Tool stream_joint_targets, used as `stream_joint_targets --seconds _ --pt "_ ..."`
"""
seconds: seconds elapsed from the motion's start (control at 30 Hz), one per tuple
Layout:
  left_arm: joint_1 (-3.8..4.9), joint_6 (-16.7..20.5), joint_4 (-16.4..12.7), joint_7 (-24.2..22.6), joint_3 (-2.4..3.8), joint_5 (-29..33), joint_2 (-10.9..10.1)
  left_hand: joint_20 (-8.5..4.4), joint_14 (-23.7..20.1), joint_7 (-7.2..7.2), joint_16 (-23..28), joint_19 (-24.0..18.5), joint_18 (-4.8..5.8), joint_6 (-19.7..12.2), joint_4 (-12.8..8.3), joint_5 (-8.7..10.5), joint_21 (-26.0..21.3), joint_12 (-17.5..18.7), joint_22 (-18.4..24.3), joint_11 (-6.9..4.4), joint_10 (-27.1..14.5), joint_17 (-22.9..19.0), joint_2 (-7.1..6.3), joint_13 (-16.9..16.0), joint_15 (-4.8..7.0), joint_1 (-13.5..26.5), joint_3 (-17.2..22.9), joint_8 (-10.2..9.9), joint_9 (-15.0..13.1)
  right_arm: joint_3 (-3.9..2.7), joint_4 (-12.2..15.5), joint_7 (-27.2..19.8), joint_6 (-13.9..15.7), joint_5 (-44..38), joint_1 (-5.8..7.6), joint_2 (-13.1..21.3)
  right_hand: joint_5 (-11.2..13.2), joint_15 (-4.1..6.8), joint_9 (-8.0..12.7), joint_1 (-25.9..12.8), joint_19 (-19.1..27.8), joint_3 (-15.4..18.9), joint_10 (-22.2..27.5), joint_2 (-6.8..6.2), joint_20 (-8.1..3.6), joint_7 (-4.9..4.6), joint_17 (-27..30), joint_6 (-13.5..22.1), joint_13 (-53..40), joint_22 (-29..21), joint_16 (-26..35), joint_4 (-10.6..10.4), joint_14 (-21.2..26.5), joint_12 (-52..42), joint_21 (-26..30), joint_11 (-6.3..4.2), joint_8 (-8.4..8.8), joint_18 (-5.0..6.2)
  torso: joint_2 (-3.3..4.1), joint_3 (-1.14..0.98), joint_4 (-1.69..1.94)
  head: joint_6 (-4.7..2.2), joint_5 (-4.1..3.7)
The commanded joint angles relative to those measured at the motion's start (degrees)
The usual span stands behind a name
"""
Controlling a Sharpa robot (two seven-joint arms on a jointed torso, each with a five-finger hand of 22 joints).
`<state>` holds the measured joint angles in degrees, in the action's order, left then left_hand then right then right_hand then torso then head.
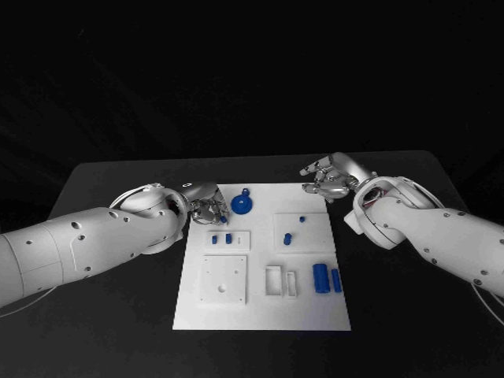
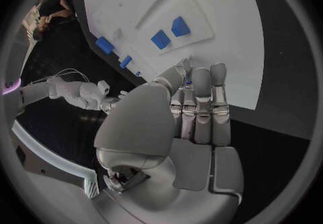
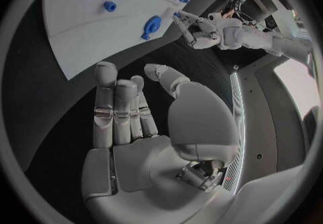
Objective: Assemble the parts on the task board
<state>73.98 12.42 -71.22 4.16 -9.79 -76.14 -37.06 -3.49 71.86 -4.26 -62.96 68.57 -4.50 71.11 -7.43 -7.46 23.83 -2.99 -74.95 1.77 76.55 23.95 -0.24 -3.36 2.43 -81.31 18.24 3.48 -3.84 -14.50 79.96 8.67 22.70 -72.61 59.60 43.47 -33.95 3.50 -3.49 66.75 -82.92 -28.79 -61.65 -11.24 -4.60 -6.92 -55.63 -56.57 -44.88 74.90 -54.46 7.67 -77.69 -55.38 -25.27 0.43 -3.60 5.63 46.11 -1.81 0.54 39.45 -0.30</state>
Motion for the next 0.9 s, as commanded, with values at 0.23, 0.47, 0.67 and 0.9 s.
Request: stream_joint_targets --seconds 0.23,0.47,0.67,0.9 --pt "0.00 -2.1 0.0 0.2 -0.26 -0.7 0.2 -0.08 0.4 -0.57 0.0 -0.3 -0.82 0.7 0.1 -0.22 0.3 -0.4 -1.2 -0.07 0.4 0.1 0.42 -0.1 0.05 0.1 0.3 0.2 -0.1 -0.04 0.1 -0.5 -0.4 -0.3 -0.03 0.0 -0.3 0.06 -0.1 -0.6 0.4 -0.3 0.4 -0.02 -0.04 -0.05 0.0 -0.4 0.0 2.6 0.2 0.1 0.3 0.0 0.0 -0.10 0.07 0.54 -0.03 0.07 0.07 0.13 -0.01" --pt "-0.01 -2.3 0.1 0.2 -0.34 -0.7 0.3 -0.08 0.4 -0.57 0.0 -0.3 -0.82 0.7 0.1 -0.22 0.3 -0.4 -1.2 -0.07 0.4 0.1 0.42 -0.1 0.05 0.1 0.3 0.2 -0.1 -0.04 0.1 -0.5 -0.4 -0.3 -0.03 -0.1 -0.3 0.06 -0.1 -0.6 0.4 -0.3 0.4 -0.02 -0.04 -0.05 0.0 -0.4 0.0 2.6 0.2 0.1 0.3 0.0 0.0 -0.10 0.07 0.54 -0.01 0.10 0.06 0.12 0.04" --pt "-0.06 -2.1 0.5 0.2 -0.46 -0.7 0.6 -0.08 0.4 -0.57 0.0 -0.3 -0.82 0.7 0.1 -0.22 0.3 -0.4 -1.2 -0.07 0.4 0.1 0.42 -0.1 0.05 0.1 0.3 0.2 -0.1 -0.04 0.1 -0.5 -0.4 -0.3 -0.03 -0.1 -0.3 0.06 -0.1 -0.6 0.4 -0.3 0.4 -0.02 -0.04 -0.05 0.0 -0.4 0.0 2.6 0.2 0.1 0.3 0.0 0.0 -0.10 0.07 0.54 0.00 0.08 0.04 0.11 0.04" --pt "-0.22 -1.7 0.9 0.4 -0.58 -1.0 0.9 -0.07 0.4 -0.61 0.0 -0.3 -0.84 0.5 0.1 -0.17 0.3 -0.4 -1.2 -0.03 0.3 0.1 0.46 -0.1 0.03 0.0 0.4 0.2 -0.1 -0.04 0.1 -0.5 -0.4 -0.3 -0.03 -0.1 -0.3 0.06 -0.1 -0.6 0.4 -0.3 0.4 -0.02 -0.04 -0.05 0.0 -0.4 0.0 2.6 0.2 0.1 0.3 0.0 0.0 -0.10 0.07 0.54 0.02 0.05 0.00 0.11 0.05"
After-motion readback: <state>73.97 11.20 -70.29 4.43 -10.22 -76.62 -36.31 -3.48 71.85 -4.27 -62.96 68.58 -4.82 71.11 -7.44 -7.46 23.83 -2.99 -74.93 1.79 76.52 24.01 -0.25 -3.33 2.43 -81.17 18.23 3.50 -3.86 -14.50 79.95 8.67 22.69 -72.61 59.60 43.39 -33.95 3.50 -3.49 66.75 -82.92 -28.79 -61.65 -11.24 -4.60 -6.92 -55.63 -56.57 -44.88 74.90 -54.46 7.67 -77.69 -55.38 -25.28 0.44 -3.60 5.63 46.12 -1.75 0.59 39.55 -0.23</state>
